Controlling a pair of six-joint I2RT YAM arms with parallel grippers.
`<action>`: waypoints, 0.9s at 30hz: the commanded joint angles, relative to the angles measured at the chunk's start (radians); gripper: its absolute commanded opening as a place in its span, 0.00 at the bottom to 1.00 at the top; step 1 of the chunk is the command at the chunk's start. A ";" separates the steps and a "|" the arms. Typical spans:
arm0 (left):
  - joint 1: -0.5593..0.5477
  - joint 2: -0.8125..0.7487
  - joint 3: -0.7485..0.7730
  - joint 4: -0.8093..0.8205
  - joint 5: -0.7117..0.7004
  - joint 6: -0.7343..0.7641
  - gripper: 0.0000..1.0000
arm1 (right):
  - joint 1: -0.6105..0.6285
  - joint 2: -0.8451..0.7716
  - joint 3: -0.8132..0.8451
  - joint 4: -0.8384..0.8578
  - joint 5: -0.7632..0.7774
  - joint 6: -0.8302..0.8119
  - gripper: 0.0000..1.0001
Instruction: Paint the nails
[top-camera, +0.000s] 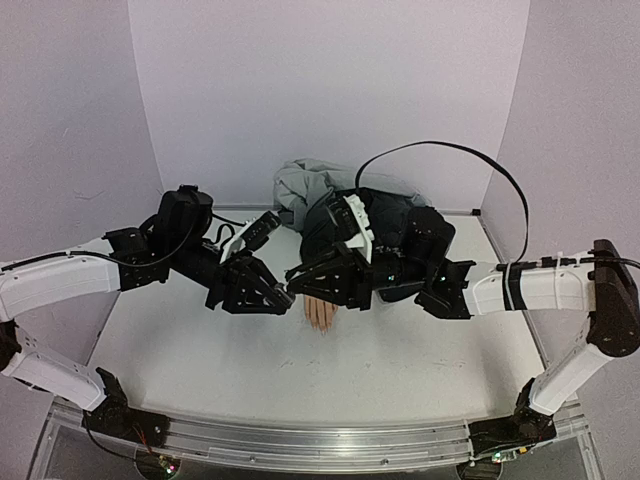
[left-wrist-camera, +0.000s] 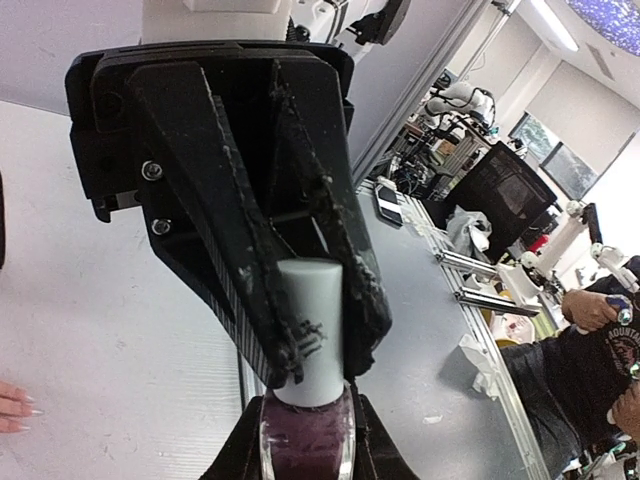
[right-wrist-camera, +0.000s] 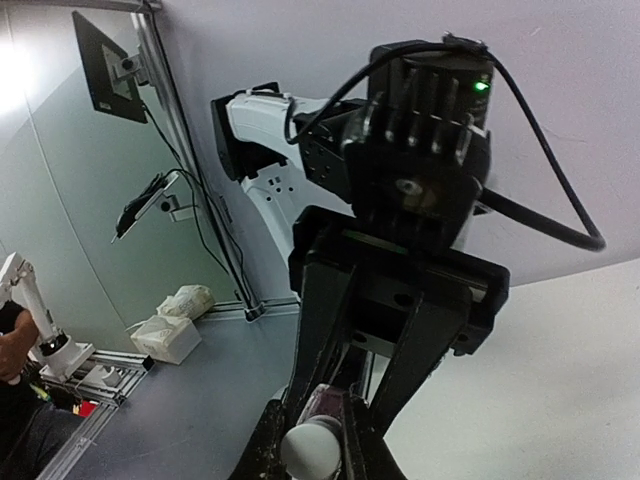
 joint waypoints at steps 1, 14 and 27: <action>0.005 0.016 0.010 0.102 0.065 0.053 0.00 | 0.018 -0.040 -0.013 0.146 -0.206 0.015 0.00; 0.006 -0.175 -0.085 0.102 -0.916 0.159 0.00 | -0.020 -0.127 0.058 -0.275 0.460 -0.001 0.85; 0.005 -0.239 -0.096 0.102 -1.118 0.158 0.00 | 0.021 0.180 0.456 -0.404 0.629 0.391 0.89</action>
